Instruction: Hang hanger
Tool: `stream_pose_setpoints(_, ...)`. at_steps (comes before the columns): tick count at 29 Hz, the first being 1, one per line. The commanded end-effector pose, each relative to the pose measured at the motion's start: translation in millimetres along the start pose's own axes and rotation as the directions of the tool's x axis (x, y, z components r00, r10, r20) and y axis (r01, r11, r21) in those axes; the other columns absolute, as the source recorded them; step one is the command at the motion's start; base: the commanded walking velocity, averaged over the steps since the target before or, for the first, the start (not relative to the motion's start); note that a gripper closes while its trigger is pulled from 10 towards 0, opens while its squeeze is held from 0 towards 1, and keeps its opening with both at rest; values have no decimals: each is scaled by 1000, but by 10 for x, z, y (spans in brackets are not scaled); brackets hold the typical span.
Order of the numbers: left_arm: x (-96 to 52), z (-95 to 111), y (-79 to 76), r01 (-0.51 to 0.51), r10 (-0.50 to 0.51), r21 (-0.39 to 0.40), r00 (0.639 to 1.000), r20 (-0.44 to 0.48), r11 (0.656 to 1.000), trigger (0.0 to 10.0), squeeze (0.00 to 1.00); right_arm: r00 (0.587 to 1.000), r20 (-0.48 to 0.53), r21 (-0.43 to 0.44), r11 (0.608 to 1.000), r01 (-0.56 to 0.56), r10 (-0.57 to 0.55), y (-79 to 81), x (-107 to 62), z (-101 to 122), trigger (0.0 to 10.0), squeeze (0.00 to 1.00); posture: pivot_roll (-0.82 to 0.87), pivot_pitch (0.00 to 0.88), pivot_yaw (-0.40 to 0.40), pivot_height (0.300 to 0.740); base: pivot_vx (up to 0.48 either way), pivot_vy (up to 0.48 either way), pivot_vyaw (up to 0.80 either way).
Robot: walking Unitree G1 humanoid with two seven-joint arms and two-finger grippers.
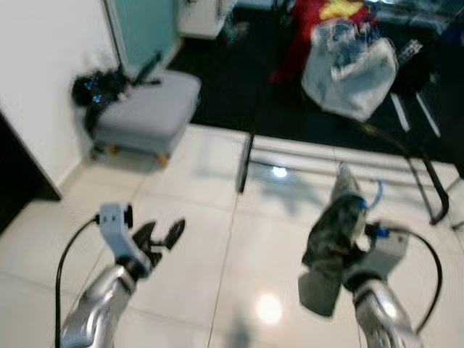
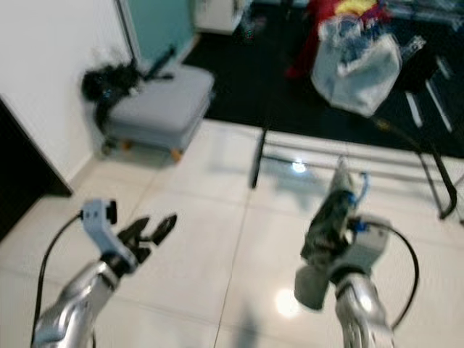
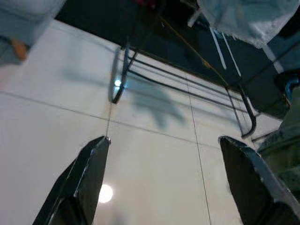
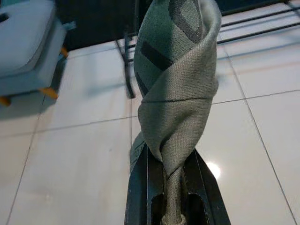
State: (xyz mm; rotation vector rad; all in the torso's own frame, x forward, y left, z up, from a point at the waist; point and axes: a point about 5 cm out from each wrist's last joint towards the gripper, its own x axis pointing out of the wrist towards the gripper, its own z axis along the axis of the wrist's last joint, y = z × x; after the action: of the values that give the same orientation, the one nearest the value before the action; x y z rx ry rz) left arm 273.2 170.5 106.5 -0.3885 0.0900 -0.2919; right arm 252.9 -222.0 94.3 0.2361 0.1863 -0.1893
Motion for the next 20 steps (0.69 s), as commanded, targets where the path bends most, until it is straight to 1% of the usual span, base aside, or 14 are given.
stream_pose_setpoints(1,-13,-46,-24,0,0,-3,1000,-21,1000,10000,0,1000,-2,0,1000,31,-31,-87,-23,-2,10000,0,-31,162,-1,740,480,0,-800)
stream_pose_setpoints(20,27,-16,-65,11,-11,41,1000,-23,999,10000,0,1000,6,3,1000,15,-15,-71,6,28,10000,0,-35,161,1,740,480,0,-800)
